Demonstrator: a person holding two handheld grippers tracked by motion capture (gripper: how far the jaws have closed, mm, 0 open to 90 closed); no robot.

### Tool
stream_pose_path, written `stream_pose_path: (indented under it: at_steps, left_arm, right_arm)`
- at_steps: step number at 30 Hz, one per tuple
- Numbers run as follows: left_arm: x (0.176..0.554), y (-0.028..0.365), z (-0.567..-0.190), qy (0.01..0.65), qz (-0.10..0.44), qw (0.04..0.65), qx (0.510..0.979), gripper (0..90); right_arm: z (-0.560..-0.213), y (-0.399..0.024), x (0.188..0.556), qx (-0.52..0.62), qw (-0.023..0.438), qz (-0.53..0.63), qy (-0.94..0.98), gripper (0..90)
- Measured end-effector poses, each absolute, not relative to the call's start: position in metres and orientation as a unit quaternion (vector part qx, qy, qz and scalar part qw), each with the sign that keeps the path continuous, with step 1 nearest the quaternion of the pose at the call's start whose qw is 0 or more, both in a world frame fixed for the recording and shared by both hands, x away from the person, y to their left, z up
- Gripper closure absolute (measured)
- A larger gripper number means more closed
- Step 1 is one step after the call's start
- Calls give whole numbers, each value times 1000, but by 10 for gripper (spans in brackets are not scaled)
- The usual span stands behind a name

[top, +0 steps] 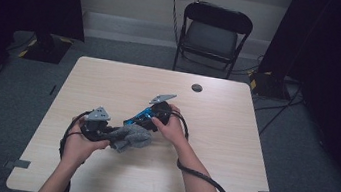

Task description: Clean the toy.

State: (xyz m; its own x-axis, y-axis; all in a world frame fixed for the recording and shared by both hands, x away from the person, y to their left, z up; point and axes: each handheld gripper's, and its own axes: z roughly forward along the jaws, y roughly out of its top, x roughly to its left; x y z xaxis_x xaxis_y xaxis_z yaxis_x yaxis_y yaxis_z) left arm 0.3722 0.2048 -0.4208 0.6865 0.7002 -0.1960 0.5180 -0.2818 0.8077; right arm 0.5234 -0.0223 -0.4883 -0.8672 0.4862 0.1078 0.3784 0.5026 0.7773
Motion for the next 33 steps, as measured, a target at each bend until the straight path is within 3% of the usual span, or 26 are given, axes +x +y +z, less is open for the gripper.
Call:
stream_pose_path:
  at_steps: [11, 33]
  left_arm:
    - [378, 238, -419, 419, 143, 481, 757, 733]
    - [398, 265, -459, 494, 192, 437, 727, 732]
  right_arm:
    - [-489, -23, 523, 249, 64, 435, 863, 79]
    - [-489, -23, 523, 249, 62, 432, 865, 79]
